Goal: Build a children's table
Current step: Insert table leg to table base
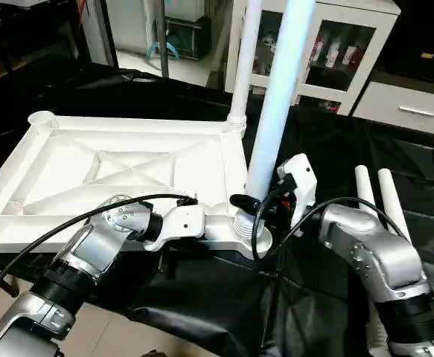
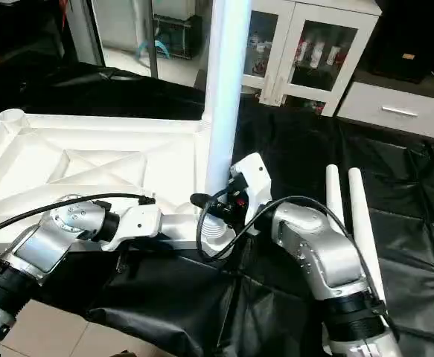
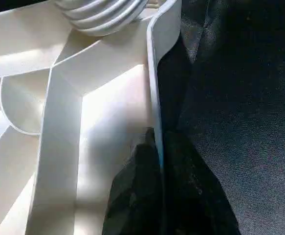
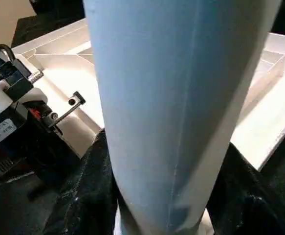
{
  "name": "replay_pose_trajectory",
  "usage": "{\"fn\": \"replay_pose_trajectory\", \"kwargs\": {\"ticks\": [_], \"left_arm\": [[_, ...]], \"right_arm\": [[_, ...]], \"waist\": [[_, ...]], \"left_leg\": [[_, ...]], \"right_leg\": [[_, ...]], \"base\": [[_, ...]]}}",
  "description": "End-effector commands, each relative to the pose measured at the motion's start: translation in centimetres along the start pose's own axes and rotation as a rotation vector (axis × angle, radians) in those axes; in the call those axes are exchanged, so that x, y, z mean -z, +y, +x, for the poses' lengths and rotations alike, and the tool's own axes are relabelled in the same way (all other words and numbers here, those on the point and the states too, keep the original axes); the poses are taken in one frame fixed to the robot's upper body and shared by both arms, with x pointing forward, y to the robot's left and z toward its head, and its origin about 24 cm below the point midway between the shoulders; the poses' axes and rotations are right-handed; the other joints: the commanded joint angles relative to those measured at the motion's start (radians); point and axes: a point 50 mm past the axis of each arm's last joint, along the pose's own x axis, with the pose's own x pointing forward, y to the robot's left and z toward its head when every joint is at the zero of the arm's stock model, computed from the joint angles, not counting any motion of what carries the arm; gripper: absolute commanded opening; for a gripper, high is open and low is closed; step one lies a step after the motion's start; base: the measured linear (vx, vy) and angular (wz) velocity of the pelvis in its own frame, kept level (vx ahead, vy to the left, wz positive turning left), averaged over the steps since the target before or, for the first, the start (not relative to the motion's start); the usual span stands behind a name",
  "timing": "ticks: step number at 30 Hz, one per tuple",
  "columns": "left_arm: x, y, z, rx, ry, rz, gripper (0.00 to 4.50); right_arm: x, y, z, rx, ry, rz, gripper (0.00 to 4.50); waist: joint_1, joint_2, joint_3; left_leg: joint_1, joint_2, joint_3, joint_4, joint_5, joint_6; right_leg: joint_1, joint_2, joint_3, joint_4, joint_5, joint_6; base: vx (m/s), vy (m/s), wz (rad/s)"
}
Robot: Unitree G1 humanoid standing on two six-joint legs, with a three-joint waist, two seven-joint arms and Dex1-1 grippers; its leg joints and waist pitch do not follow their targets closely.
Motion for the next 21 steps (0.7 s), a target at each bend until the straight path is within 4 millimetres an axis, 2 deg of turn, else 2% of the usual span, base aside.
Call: {"fn": "replay_pose_trajectory", "kwargs": {"ticks": [1, 5, 15, 17, 18, 21], "left_arm": [[-0.38, 0.28, 0.03, -0.061, -0.072, -0.029, 0.00], [-0.46, -0.06, -0.09, -0.038, -0.106, -0.053, 0.00], [-0.36, -0.04, -0.11, 0.000, -0.115, -0.135, 0.00], [-0.43, -0.06, -0.13, 0.003, -0.122, -0.147, 0.00], [-0.46, -0.06, -0.14, 0.004, -0.123, -0.150, 0.00], [-0.41, -0.17, -0.18, 0.017, -0.112, -0.152, 0.00]], "right_arm": [[0.39, -0.31, -0.51, 0.019, 0.032, 0.021, 1.86], [-0.07, -0.29, -1.14, 0.016, 0.023, 0.033, 1.86], [0.58, -0.08, -1.18, -0.006, 0.078, 0.044, 1.86], [0.48, -0.04, -1.31, -0.013, 0.082, 0.045, 1.86], [0.45, -0.02, -1.36, -0.016, 0.084, 0.044, 1.86], [0.42, -0.12, -1.25, -0.014, 0.086, 0.045, 1.86]], "waist": [[-0.007, -0.019, -0.049], [-0.006, -0.019, -0.050], [-0.009, -0.021, -0.051], [-0.010, -0.026, -0.051], [-0.009, -0.023, -0.051], [-0.011, -0.024, -0.051]], "left_leg": [[-0.003, 0.012, 0.005, -0.077, -0.142, -0.003], [-0.004, 0.011, 0.005, -0.076, -0.126, -0.004], [-0.005, 0.011, 0.006, -0.074, -0.112, 0.000], [-0.004, 0.011, 0.007, -0.073, -0.109, 0.001], [-0.002, 0.012, 0.007, -0.073, -0.108, 0.000], [-0.002, 0.011, 0.007, -0.073, -0.102, -0.002]], "right_leg": [[0.045, -0.045, 0.027, -0.075, -0.217, -0.129], [0.046, -0.044, 0.027, -0.072, -0.187, -0.137], [0.047, -0.043, 0.026, -0.069, -0.163, -0.150], [0.047, -0.043, 0.026, -0.069, -0.160, -0.151], [0.045, -0.044, 0.026, -0.068, -0.154, -0.156], [0.046, -0.041, 0.025, -0.065, -0.122, -0.164]], "base": [[0.000, 0.000, 0.00], [0.000, 0.000, 0.00], [0.000, 0.000, 0.00], [0.000, 0.000, 0.00], [0.000, 0.000, 0.00], [0.000, 0.000, 0.00]]}}
